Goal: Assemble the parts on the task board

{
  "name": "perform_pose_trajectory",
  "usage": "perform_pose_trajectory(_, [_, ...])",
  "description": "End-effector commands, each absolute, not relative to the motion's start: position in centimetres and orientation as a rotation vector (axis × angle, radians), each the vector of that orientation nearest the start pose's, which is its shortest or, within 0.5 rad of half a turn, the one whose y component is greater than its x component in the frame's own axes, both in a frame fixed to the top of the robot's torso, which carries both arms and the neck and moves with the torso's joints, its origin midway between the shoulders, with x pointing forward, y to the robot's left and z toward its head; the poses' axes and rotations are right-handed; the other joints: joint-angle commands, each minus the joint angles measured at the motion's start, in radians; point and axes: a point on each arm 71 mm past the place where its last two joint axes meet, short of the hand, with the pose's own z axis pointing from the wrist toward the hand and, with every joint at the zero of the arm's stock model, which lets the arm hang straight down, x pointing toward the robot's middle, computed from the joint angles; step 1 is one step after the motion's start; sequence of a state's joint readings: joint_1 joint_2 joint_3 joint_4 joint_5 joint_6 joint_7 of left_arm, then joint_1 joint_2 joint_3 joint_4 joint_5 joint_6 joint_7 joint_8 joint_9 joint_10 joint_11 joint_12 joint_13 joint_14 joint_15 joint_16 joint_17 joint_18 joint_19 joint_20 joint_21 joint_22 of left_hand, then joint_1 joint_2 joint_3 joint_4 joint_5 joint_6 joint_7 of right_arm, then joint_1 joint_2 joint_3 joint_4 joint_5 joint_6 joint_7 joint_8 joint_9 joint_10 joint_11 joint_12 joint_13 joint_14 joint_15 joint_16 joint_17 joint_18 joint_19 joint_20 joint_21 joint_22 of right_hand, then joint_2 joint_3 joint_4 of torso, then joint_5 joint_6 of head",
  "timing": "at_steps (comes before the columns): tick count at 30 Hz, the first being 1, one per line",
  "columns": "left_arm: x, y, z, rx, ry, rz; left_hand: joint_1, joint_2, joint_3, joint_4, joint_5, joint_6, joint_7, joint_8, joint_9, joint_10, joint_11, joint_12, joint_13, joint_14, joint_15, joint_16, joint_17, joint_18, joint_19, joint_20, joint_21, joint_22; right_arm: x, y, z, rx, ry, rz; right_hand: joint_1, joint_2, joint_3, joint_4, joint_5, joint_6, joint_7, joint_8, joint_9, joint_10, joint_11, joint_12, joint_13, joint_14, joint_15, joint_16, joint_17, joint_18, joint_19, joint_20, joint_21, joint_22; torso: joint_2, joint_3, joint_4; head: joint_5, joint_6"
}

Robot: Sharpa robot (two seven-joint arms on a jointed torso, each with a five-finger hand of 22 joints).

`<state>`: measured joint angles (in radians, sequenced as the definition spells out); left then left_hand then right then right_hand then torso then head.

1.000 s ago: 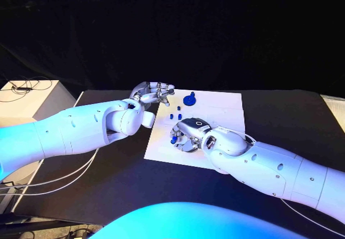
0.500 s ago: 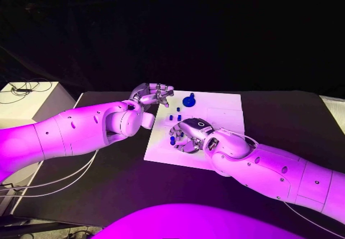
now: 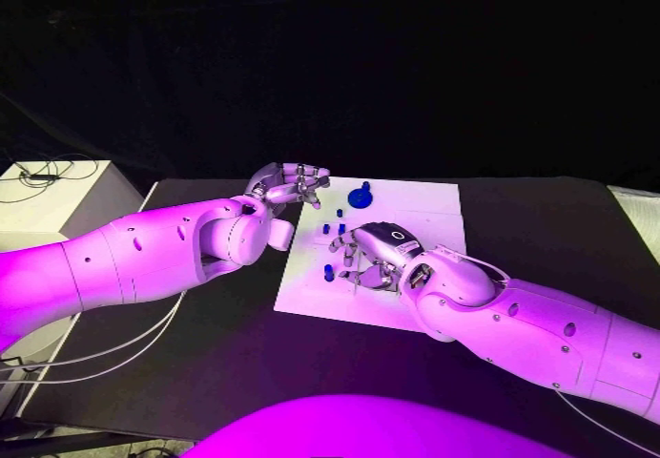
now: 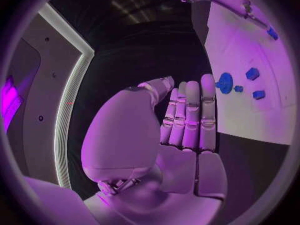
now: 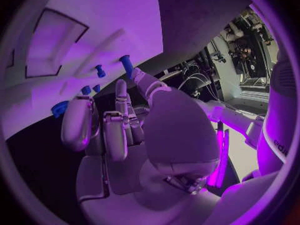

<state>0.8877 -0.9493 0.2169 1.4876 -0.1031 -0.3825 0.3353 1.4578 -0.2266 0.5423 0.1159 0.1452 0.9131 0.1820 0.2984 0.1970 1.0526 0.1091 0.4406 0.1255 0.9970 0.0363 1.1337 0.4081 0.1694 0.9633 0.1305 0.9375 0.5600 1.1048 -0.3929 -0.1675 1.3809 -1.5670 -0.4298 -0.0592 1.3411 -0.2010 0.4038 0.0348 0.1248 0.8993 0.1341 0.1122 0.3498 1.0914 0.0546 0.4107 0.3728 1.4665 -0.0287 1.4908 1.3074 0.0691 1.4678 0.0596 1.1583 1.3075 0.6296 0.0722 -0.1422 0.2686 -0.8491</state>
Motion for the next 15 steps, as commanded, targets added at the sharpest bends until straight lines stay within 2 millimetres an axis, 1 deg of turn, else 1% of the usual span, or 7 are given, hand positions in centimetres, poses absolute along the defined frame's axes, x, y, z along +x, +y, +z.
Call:
perform_pose_trajectory(1, [46.7,28.7,-23.8,-1.298,1.335,-1.314,0.01,0.0,-0.001,-0.005,0.006,-0.002,0.001,-0.002,0.001,-0.009,0.0,0.005,0.001,-0.007,0.003,-0.004,0.002,0.015,0.003,0.001,-0.004,-0.001,43.3,-1.9,-24.2,-0.324,1.584,1.053,0.016,0.0,0.038,-0.002,0.016,0.045,0.015,0.022,0.002,0.03,0.008,0.0,-0.008,0.069,0.008,-0.004,0.104,-0.007,0.07,0.005,-0.004,0.173,-0.002,0.0003,-0.0088,-0.002,0.009])
perform_pose_trajectory(3, [46.7,28.8,-23.8,-1.298,1.335,-1.313,0.01,0.0,-0.001,-0.005,0.006,-0.002,0.001,-0.002,0.001,-0.009,0.0,0.005,0.001,-0.007,0.003,-0.004,0.002,0.015,0.003,0.001,-0.004,-0.001,43.5,-2.6,-23.7,-0.29,1.59,1.072,0.017,-0.001,0.054,-0.002,0.018,0.061,0.015,0.03,0.002,0.044,0.008,0.0,-0.01,0.069,0.009,-0.003,0.105,-0.007,0.069,0.006,-0.006,0.173,-0.004,0.0014,-0.0119,-0.001,0.009])
perform_pose_trajectory(7, [46.8,28.8,-23.9,-1.299,1.336,-1.313,0.011,0.0,-0.001,-0.005,0.006,-0.002,0.001,-0.002,0.001,-0.01,0.001,0.006,0.002,-0.007,0.003,-0.004,0.002,0.015,0.003,0.001,-0.004,-0.001,44.3,-5.5,-22.6,-0.127,1.662,1.128,0.001,-0.009,0.082,0.004,0.022,0.105,0.001,0.063,0.013,0.089,-0.007,0.046,0.026,0.07,-0.002,-0.001,0.11,-0.006,0.069,0.003,0.0,0.175,-0.008,0.0047,-0.0208,0.0,0.016])
perform_pose_trajectory(10, [46.8,28.8,-23.9,-1.299,1.337,-1.314,0.011,0.0,-0.001,-0.005,0.006,-0.002,0.001,-0.002,0.001,-0.01,0.001,0.006,0.002,-0.007,0.003,-0.004,0.002,0.015,0.003,0.001,-0.004,-0.001,44.8,-7.9,-22.2,0.004,1.737,1.141,-0.043,-0.02,0.061,0.029,0.052,0.115,-0.017,0.099,0.044,0.088,-0.021,0.224,0.186,0.066,-0.015,-0.012,0.091,-0.005,0.069,-0.004,-0.002,0.174,-0.01,0.0079,-0.0284,0.001,0.02])
perform_pose_trajectory(11, [46.8,28.8,-24.0,-1.3,1.337,-1.315,0.009,0.0,-0.002,-0.004,0.005,-0.002,0.001,-0.002,0.001,-0.01,0.001,0.007,0.002,-0.007,0.003,-0.004,0.002,0.015,0.003,0.001,-0.004,-0.001,44.9,-8.8,-22.2,0.05,1.765,1.139,-0.061,-0.016,0.045,0.045,0.073,0.103,-0.016,0.11,0.058,0.129,-0.024,0.453,0.422,0.068,-0.014,-0.009,0.097,-0.007,0.07,-0.005,0.008,0.177,-0.012,0.0092,-0.0313,0.0,0.022])
perform_pose_trajectory(13, [46.8,28.8,-24.0,-1.3,1.338,-1.314,0.009,0.0,-0.002,-0.004,0.005,-0.002,0.001,-0.002,0.001,-0.01,0.001,0.007,0.002,-0.007,0.003,-0.004,0.002,0.015,0.003,0.001,-0.004,-0.001,45.1,-10.6,-22.2,0.138,1.825,1.117,-0.081,-0.008,0.017,0.071,0.077,0.09,-0.019,0.142,0.088,0.293,-0.03,0.909,0.9,0.08,-0.017,0.02,0.146,-0.016,0.077,-0.005,0.064,0.189,-0.013,0.0122,-0.0367,-0.004,0.025])
perform_pose_trajectory(15, [46.8,28.8,-24.0,-1.301,1.338,-1.314,0.009,0.0,-0.002,-0.004,0.005,-0.002,0.001,-0.002,0.001,-0.01,0.001,0.007,0.002,-0.007,0.003,-0.004,0.002,0.015,0.003,0.001,-0.004,-0.001,45.2,-12.1,-22.2,0.207,1.876,1.081,-0.102,0.003,0.006,0.099,0.075,0.086,-0.021,0.163,0.106,0.364,-0.024,1.034,1.045,0.086,-0.014,0.036,0.176,-0.02,0.08,-0.01,0.099,0.197,-0.014,0.0148,-0.0419,-0.005,0.028])
